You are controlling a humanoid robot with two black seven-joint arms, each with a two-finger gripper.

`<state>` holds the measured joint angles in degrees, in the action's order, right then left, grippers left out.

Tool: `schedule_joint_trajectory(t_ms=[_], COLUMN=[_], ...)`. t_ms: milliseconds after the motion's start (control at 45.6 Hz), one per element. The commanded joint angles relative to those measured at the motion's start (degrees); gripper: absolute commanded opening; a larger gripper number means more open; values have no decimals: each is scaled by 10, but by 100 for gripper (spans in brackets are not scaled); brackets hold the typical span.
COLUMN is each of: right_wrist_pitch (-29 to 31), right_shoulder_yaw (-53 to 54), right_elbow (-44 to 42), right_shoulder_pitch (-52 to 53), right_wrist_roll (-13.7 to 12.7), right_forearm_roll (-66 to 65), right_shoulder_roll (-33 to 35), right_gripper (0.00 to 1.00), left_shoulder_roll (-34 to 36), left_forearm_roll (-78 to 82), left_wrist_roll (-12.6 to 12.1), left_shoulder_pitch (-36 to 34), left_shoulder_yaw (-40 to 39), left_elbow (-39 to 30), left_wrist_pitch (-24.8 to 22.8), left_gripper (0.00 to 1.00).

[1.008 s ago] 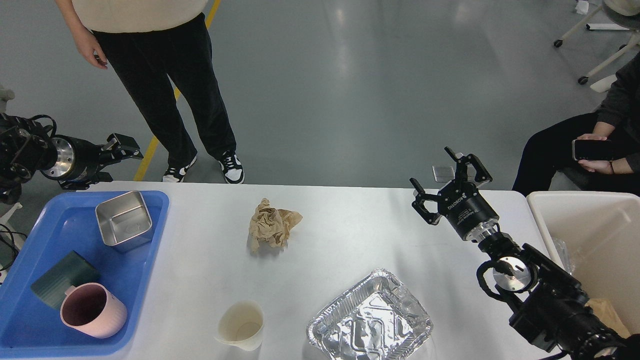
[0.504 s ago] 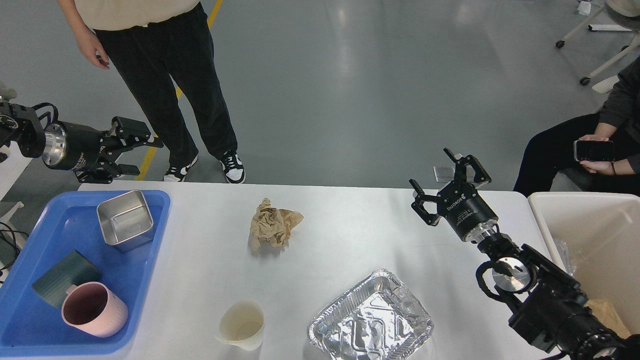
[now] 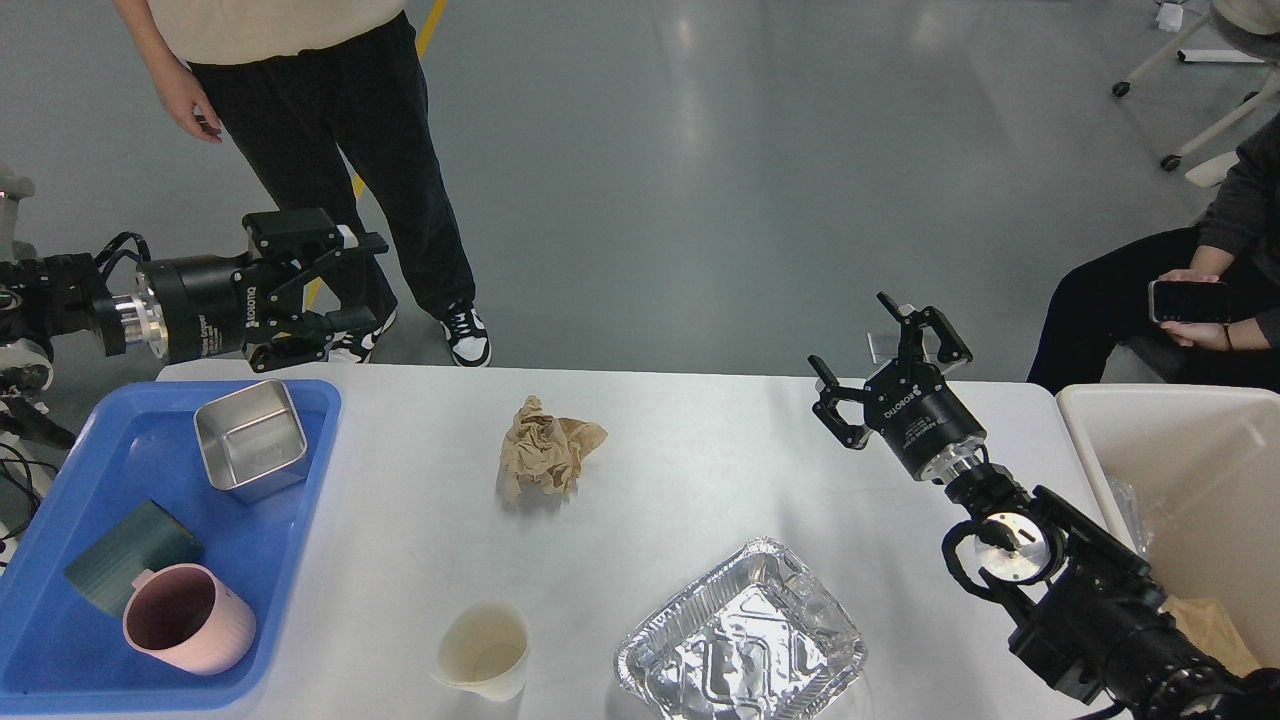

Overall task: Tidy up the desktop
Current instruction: 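Swing the left gripper up and over toward the brown cloth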

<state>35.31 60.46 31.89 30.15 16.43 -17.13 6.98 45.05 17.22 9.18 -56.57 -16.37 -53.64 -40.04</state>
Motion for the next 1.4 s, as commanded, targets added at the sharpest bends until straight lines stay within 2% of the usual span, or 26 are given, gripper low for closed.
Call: schedule_joint_trajectory(t_ms=[0, 131, 351, 416, 745, 1161, 1271, 1380], right_wrist_pitch=[0, 0, -1, -1, -2, -2, -7, -31], right_shoulder_yaw=[0, 0, 2, 2, 11, 1, -10, -89], right_elbow=[1, -4, -9, -11, -17, -13, 4, 76], right_shoulder_pitch=[-1, 3, 2, 1, -2, 1, 0, 3], right_wrist_roll=[0, 0, 0, 0, 0, -1, -9, -38], right_forearm_roll=[-1, -1, 0, 0, 0, -1, -18, -89], right_shoulder_roll=[5, 11, 17, 23, 24, 28, 59, 144], right_gripper=[100, 100, 100, 100, 100, 100, 100, 100], left_shoulder_roll=[-62, -136, -280, -314, -359, -360, -361, -361], left_forearm_roll=[-77, -121, -134, -134, -134, -134, -133, -133], left_wrist_roll=[-6, -28, -48, -58, -103, -101, -97, -96], left_shoulder_pitch=[48, 72, 103, 109, 127, 141, 145, 145], left_shoulder_yaw=[-66, -125, -241, -270, -392, -387, -386, -387], left_elbow=[67, 135, 299, 327, 329, 329, 329, 329], left_wrist_pitch=[-1, -1, 0, 0, -21, -22, -22, -22], left_gripper=[90, 94, 96, 96, 96, 96, 96, 96])
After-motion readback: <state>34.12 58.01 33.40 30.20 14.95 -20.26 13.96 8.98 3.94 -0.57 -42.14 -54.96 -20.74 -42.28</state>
